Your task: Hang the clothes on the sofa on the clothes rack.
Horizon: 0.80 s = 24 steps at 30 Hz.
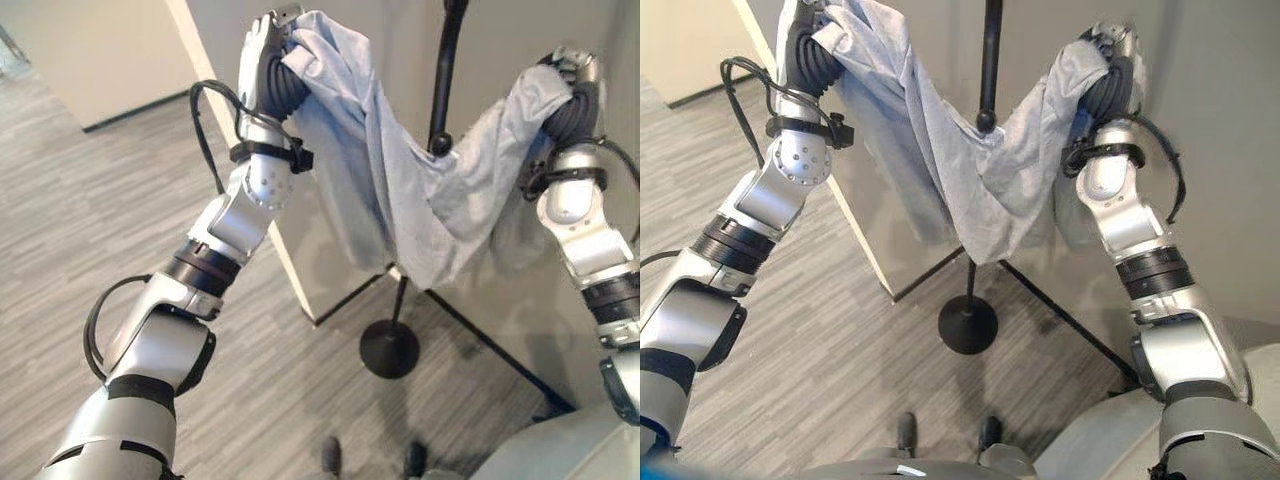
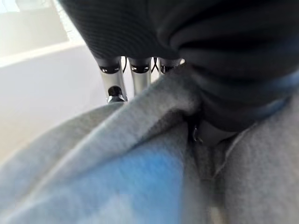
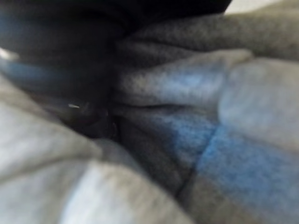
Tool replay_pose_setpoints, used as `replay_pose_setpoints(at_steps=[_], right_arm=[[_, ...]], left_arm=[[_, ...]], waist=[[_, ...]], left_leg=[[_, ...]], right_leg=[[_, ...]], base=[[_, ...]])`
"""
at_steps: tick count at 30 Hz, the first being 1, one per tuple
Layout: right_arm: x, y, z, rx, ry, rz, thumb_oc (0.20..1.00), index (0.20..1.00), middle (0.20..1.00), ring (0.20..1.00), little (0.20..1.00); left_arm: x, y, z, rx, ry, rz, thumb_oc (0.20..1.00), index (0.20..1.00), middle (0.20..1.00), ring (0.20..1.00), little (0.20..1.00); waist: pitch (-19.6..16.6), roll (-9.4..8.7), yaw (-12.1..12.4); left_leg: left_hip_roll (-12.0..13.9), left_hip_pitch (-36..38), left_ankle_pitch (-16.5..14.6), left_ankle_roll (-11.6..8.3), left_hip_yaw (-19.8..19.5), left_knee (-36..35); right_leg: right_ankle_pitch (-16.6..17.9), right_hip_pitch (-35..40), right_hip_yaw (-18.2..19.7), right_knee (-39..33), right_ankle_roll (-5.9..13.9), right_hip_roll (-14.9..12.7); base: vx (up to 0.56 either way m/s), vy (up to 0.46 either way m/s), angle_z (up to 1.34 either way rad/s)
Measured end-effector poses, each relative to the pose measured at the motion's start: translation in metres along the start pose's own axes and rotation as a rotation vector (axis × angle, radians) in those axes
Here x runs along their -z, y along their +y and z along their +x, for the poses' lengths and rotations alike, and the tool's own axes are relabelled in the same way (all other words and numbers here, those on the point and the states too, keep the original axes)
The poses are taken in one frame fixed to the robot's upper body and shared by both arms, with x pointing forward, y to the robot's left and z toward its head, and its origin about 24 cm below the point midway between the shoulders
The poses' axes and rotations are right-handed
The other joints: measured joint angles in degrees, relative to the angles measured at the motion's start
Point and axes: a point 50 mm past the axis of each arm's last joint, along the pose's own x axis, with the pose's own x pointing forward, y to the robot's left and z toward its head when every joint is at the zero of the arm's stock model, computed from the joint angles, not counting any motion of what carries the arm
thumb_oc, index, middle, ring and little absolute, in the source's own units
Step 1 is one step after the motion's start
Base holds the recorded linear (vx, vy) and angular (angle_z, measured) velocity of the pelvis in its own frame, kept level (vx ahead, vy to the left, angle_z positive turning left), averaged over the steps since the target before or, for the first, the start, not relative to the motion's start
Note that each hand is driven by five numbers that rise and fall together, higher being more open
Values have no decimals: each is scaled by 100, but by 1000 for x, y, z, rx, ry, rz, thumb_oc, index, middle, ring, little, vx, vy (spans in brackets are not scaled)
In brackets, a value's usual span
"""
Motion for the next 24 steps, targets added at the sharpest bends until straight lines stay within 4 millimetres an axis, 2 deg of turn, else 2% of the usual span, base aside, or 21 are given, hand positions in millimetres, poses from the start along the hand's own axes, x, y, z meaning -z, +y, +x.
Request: replay_pose_setpoints(at_steps=[5, 12, 16, 22, 24], right_arm=[[-1, 8, -3, -15, 9, 27, 200, 200, 200, 200, 200], [13, 20, -31, -78, 66, 45, 200, 200, 200, 200, 200], [24, 21, -47, -86, 117, 54, 200, 200, 200, 200, 200], [23, 18, -47, -77, 109, 52, 200, 200, 200, 200, 200], [23, 10, -57, -60, 93, 42, 200, 200, 200, 200, 200]], left_arm=[[4, 8, 1, -9, -1, 27, 200, 200, 200, 200, 200], [21, 7, -20, 1, 64, 22, 200, 200, 200, 200, 200], [29, 9, -31, 0, 104, 23, 200, 200, 200, 200, 200], [29, 9, -31, -1, 105, 22, 200, 200, 200, 200, 200], [29, 14, -39, -21, 107, -5, 200, 200, 200, 200, 200]], waist=[[-23, 38, 14], [-138, 183, 35], [-143, 190, 21], [-192, 264, -11], [-201, 267, -4]], left_leg=[[-121, 132, -52, 35, -12, 0], [-101, 247, -92, 45, 126, -2], [-37, 266, -96, 50, 179, -3], [-19, 275, -120, 17, 188, -30], [-17, 274, -129, 9, 227, -34]], right_leg=[[2, 133, 0, 4, 61, -127], [4, 179, 149, 7, 62, -135], [5, 172, 204, 6, 60, -78], [-4, 175, 210, 4, 73, -63], [-21, 156, 235, 1, 95, -66]], base=[[70, 61, 4], [38, 45, -11], [2, 6, -8], [14, 26, -1], [51, 43, -8]])
